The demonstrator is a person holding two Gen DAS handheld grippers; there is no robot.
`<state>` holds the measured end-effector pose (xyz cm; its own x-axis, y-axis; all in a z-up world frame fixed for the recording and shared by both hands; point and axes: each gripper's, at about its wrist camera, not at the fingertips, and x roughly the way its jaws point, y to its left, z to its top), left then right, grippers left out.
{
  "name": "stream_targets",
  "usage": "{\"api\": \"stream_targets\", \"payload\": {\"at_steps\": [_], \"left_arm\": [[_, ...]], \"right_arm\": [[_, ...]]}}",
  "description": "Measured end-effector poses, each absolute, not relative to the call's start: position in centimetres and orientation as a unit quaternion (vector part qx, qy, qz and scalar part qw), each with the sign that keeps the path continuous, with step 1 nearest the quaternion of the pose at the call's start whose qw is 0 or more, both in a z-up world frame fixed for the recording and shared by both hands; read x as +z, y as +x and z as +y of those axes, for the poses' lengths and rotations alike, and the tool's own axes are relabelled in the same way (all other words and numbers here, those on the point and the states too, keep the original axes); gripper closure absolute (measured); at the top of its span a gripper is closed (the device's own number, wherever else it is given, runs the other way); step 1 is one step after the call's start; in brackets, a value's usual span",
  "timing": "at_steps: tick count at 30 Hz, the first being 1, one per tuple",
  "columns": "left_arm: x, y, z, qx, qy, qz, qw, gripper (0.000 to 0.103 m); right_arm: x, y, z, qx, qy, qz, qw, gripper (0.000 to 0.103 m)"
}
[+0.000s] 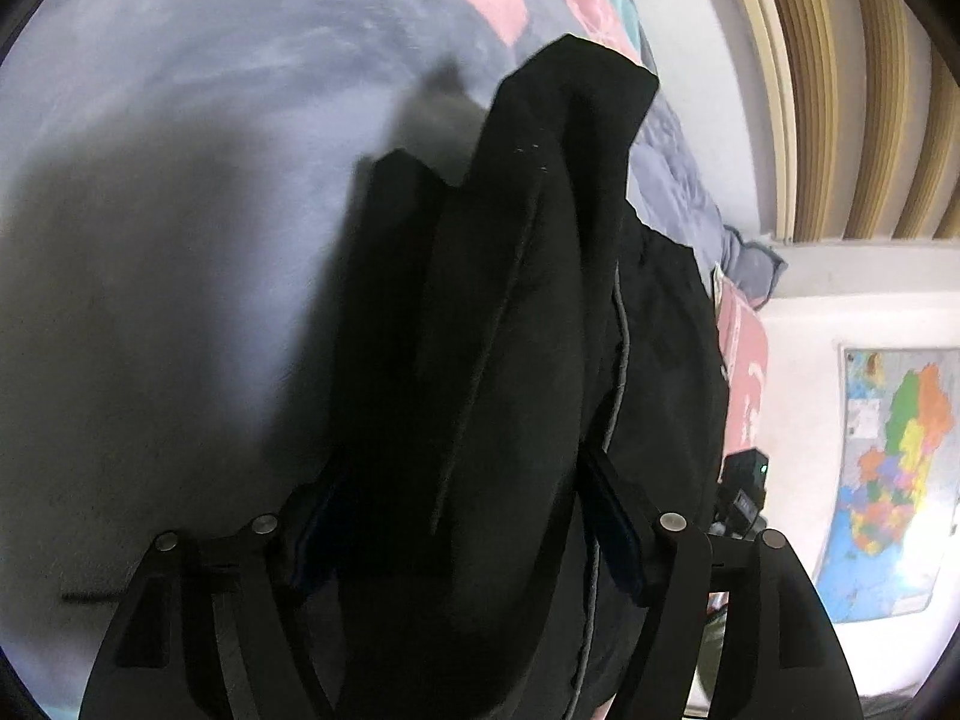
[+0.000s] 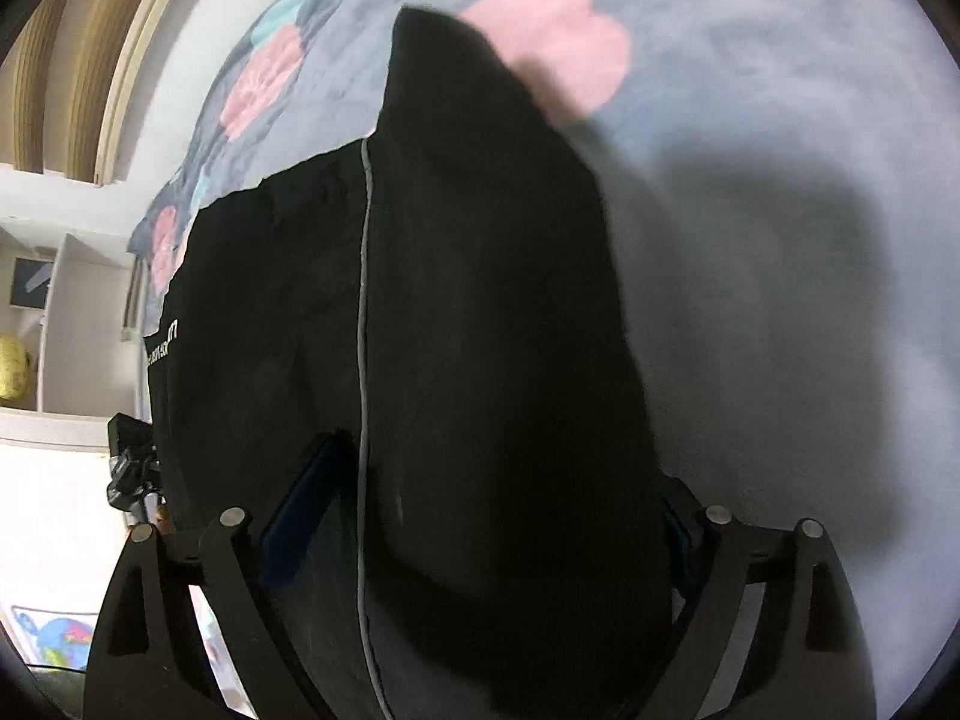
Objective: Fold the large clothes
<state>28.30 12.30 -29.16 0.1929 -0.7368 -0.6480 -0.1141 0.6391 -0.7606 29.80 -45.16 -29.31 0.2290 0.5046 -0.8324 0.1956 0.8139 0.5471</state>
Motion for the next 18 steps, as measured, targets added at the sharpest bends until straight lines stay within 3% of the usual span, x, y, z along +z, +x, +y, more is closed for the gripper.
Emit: {"api": "stream_targets", "payload": {"at_steps": [2,4,6,9,11,14,15,17,18], "left_arm": [[-28.8,28.3,11.9,-0.228,-0.345,0.592,0.691,0.036],[-27.9,27.7,11.8,-0.236,-0.336,0.584,0.700,0.048],[-27.1,27.3,11.6,-0.245,-0.327,0.577,0.708,0.052],[-27.7,27.6,11.1,-0.236,-0.330,0.587,0.701,0.047],[-28.7,28.2,10.7,-0.232,-0.352,0.597,0.683,0.038],[-28.5,28.0,10.4,-0.219,-0.370,0.596,0.679,0.039],[-27.8,27.5,10.3,-0.217,-0.360,0.591,0.688,0.044],[-25.5,26.0,9.6,-0.216,-0.329,0.574,0.718,0.064],[-24.3,25.5,9.5,-0.220,-0.327,0.564,0.726,0.067]], "right_arm": [[-29.3,30.1,-44.4,0.113,0.274,0.612,0.734,0.009],[-28.5,29.9,-43.8,0.129,0.261,0.603,0.742,0.027],[-27.6,29.4,-43.3,0.136,0.241,0.600,0.751,0.034],[-27.7,29.4,-43.0,0.137,0.235,0.602,0.751,0.032],[-28.6,29.9,-43.0,0.129,0.258,0.612,0.736,0.017],[-28.8,30.1,-42.2,0.123,0.262,0.610,0.738,0.017],[-28.5,30.1,-42.0,0.121,0.255,0.608,0.742,0.020],[-27.1,29.6,-41.3,0.119,0.235,0.600,0.755,0.041],[-25.9,29.0,-40.7,0.116,0.219,0.593,0.766,0.046]]}}
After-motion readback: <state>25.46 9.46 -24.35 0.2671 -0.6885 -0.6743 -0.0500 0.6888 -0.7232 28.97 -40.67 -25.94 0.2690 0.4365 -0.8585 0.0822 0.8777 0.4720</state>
